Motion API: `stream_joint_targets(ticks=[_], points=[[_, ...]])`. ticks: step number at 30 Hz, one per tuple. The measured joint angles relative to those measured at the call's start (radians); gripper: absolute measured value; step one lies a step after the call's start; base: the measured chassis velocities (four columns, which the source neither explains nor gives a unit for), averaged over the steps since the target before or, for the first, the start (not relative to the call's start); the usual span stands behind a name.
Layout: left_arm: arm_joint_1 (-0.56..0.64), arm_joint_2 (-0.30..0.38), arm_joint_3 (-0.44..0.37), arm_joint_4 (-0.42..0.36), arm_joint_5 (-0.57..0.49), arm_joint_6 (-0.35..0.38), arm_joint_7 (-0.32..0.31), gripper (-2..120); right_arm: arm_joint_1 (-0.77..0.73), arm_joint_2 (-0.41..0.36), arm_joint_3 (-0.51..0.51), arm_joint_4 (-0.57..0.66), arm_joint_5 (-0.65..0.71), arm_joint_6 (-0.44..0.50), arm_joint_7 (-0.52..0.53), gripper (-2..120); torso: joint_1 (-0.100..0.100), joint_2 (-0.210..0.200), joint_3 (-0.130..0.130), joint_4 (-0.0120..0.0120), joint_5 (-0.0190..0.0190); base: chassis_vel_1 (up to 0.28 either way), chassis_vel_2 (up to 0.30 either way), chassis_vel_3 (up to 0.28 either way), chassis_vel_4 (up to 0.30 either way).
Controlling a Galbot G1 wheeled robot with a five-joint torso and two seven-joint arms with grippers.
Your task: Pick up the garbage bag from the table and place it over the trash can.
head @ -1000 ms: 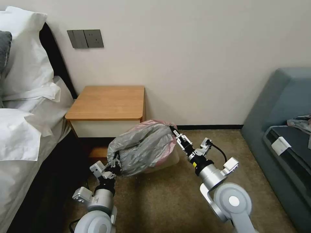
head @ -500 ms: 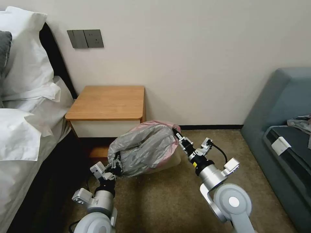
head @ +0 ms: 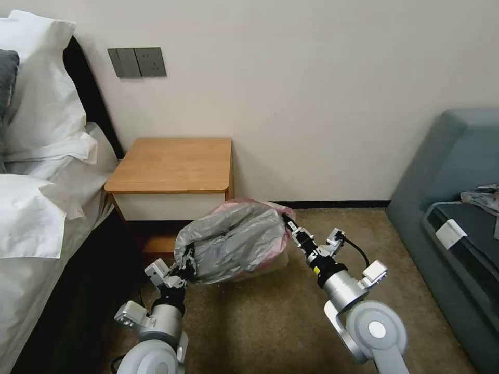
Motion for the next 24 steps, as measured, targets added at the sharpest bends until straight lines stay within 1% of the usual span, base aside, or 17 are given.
stream_joint_targets(ticks=[3, 9, 14, 16, 17, 19, 22, 24], points=[[-0.002, 0.0, -0.006, -0.01, -0.029, 0.012, -0.002, 7, 0.013, -0.008, 0.007, -0.039, -0.027, -0.001, -0.019, 0, 0.0, 0.0, 0.0, 0.0, 0.0, 0.0, 0.0, 0.0, 0.0], [-0.002, 0.0, -0.009, -0.013, -0.046, 0.018, -0.003, 7, 0.016, -0.01, 0.001, -0.044, -0.04, -0.006, -0.026, 0, 0.0, 0.0, 0.0, 0.0, -0.0001, 0.0, 0.0, 0.0, 0.0], [0.006, 0.003, -0.01, -0.018, -0.054, 0.031, 0.028, 7, 0.041, -0.013, -0.002, -0.054, -0.055, -0.009, -0.026, 0, 0.0, 0.0, 0.0, 0.0, 0.0, 0.0, 0.0, 0.0, 0.0], [0.015, 0.005, -0.01, -0.019, -0.053, 0.035, 0.062, 7, 0.07, -0.018, -0.002, -0.056, -0.057, -0.024, -0.01, 0, 0.0, 0.0, 0.0, 0.0, 0.0, 0.0, 0.0, 0.0, 0.0], [0.015, 0.005, -0.01, -0.019, -0.053, 0.035, 0.062, 7, 0.07, -0.018, -0.002, -0.056, -0.057, -0.024, -0.01, 0, 0.0, 0.0, 0.0, 0.0, 0.0, 0.0, 0.0, 0.0, 0.0], [0.022, 0.007, -0.01, -0.019, -0.051, 0.036, 0.085, 7, 0.096, -0.025, -0.002, -0.058, -0.055, -0.043, 0.015, 0, 0.0, 0.0, 0.0, 0.0001, -0.0001, 0.0, 0.0, 0.0, 0.0], [0.024, 0.007, -0.01, -0.023, -0.051, 0.035, 0.092, 7, 0.112, -0.031, -0.005, -0.061, -0.053, -0.074, 0.048, 0, 0.0, 0.0, 0.0, 0.0001, 0.0, 0.0, 0.0, 0.0, 0.0], [0.024, 0.007, -0.01, -0.025, -0.052, 0.035, 0.094, 7, 0.114, -0.033, -0.01, -0.061, -0.048, -0.104, 0.09, 0, 0.0, 0.0, 0.0, 0.0, -0.0001, 0.0, 0.0, 0.0, 0.0]])
